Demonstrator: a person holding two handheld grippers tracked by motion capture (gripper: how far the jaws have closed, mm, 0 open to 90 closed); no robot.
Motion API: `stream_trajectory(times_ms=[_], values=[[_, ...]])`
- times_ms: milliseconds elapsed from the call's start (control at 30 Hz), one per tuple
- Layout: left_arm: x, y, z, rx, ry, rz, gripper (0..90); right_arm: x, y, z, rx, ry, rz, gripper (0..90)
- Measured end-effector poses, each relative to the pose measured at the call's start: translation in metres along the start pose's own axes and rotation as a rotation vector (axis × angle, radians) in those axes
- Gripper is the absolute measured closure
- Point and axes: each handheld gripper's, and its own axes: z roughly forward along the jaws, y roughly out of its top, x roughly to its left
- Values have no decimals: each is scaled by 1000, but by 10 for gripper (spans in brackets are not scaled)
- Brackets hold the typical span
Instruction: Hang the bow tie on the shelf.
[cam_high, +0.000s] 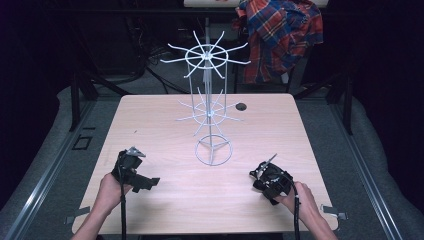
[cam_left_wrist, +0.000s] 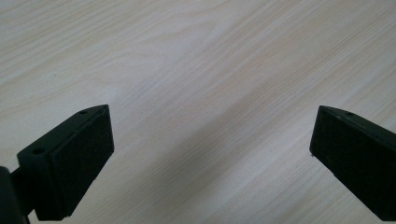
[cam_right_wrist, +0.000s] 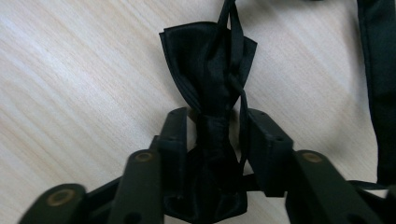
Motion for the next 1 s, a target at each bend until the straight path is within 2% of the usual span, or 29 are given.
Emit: stream_trajectory(times_ms=[33,133,267,300,400,433,533,700,733,1000], values=[[0,0,0,-1,1,0,0,0,0,1,-5,5,-1,663],[-1,0,0,-3,4,1,0,2,0,1,-14,3,-9,725],[0,0,-1,-5,3,4,0,2,0,0,-6,-8,-20,742],[0,0,-1,-5,2,3,0,3,-1,0,-20,5,-8,743],[0,0,0,-4,-2,2,0,1,-1,-3,-27,2,-14,743],[1,0,0,-4,-3,1,0,0,-1,-5,-35,-7,-19,743],[0,1,0,-4,-3,5,0,-1,0,-13,-89,11,-3,743],[-1,1,0,-6,-3,9,0,-2,0,-22,-112,9,-9,743],[-1,1,-1,-6,-2,9,0,-3,1,-26,-141,15,0,743],[-1,2,1,-6,-3,7,0,-9,4,-41,-211,8,22,742]])
